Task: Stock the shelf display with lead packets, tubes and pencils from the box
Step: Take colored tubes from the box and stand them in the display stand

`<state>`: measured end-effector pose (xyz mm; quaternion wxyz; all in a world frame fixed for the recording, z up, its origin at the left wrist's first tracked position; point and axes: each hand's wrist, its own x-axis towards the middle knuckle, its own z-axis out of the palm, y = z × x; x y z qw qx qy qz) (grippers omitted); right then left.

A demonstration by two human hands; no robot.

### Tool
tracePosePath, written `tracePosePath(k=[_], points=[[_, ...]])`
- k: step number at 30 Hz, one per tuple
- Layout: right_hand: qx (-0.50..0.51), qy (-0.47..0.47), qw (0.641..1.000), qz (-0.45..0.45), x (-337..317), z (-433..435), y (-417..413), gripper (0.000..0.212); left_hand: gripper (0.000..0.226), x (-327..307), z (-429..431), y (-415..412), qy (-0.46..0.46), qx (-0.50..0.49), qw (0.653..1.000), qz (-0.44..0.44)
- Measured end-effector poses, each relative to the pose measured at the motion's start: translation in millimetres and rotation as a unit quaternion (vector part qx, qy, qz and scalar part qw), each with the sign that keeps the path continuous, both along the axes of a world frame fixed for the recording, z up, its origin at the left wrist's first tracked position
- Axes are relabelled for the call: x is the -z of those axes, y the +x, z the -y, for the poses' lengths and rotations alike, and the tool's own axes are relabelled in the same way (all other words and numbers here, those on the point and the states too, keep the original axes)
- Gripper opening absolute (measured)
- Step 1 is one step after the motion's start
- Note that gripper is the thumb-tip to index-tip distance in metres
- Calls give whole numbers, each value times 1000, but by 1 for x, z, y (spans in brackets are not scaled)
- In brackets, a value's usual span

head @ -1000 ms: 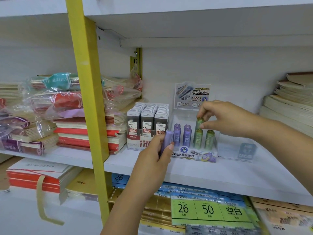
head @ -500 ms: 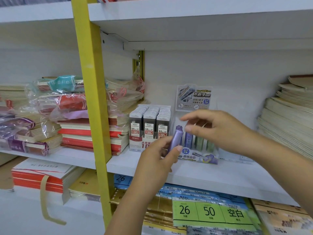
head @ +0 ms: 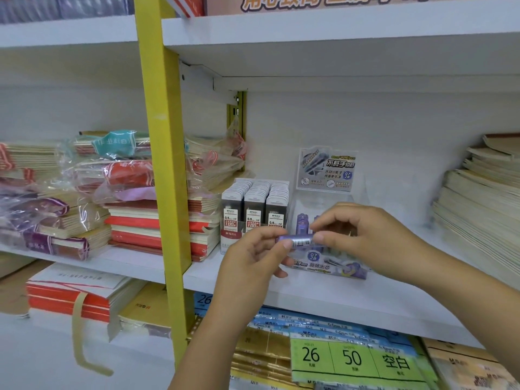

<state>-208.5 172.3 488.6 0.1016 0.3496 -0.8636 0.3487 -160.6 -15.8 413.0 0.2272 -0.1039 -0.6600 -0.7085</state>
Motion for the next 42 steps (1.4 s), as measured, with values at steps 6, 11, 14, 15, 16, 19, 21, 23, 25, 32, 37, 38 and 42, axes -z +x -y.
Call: tracePosePath(k=[6,11,14,15,16,19,21,23,25,32,37,38,42], points=[[-63,43,997,-13,-1,16,2,20,23,-3,-5,0,-36,-37,998,-36],[-49,1,999,6,-7,13,-8,39,35,2,-6,-1,-84,-76,993,-22],[-47,-136,989,38,-19,13,-19,35,26,6,-6,0,-241,-145,959,-25],[-35,-175,983,40,-24,14,-25,32,24,8,-7,0,-282,-152,947,-28],[-18,-197,980,34,-29,16,-31,30,26,11,-7,-1,-317,-155,935,-33],[28,-187,982,-1,-36,23,-51,31,32,18,-8,-4,-389,-156,907,-46],[50,-132,990,-11,-34,30,-63,34,33,22,-7,-7,-402,-157,901,-51],[55,-80,995,6,-28,37,-74,35,35,25,-6,-9,-404,-162,899,-50],[54,-42,997,24,-23,43,-82,33,36,28,-5,-10,-408,-170,895,-55],[86,49,995,15,-17,44,-97,24,38,31,-5,-13,-444,-176,876,-67],[33,8,991,132,-27,38,-95,6,39,31,-4,-14,-449,-177,873,-70],[31,6,991,131,-28,38,-94,5,39,31,-4,-13,-447,-176,874,-70],[40,-25,994,97,-23,39,-91,8,38,31,-5,-13,-441,-173,878,-70]])
